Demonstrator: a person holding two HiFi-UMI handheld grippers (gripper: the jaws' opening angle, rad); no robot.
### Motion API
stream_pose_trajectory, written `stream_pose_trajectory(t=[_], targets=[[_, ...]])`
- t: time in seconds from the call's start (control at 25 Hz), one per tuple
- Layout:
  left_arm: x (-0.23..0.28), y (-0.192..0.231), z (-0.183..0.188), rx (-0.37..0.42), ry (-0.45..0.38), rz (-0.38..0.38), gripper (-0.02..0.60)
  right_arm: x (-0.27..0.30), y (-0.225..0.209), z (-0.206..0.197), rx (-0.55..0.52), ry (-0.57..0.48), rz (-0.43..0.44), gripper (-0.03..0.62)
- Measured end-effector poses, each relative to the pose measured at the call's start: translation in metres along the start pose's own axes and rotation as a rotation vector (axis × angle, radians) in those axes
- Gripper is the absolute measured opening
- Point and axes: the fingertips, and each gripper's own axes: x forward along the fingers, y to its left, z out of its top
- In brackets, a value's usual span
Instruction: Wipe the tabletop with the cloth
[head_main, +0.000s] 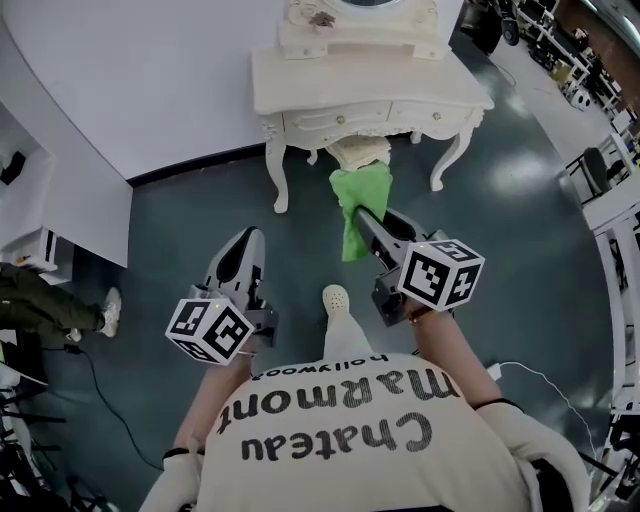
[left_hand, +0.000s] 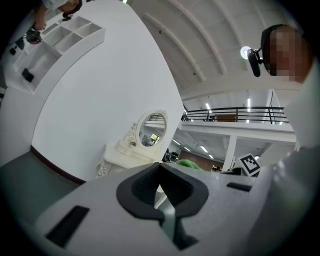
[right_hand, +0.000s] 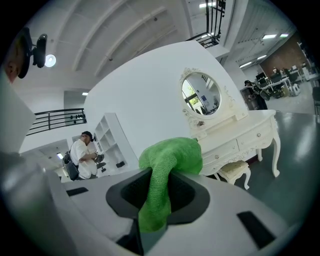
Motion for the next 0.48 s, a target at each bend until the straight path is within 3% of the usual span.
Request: stream_pose_trajectory(t=[0.48], targets=[[0.090,0.028,0.033,-0.004,-0.012,-0.015,0.008,0.083,-0.043,0.059,-0.036,0.024,0.068,0.098]])
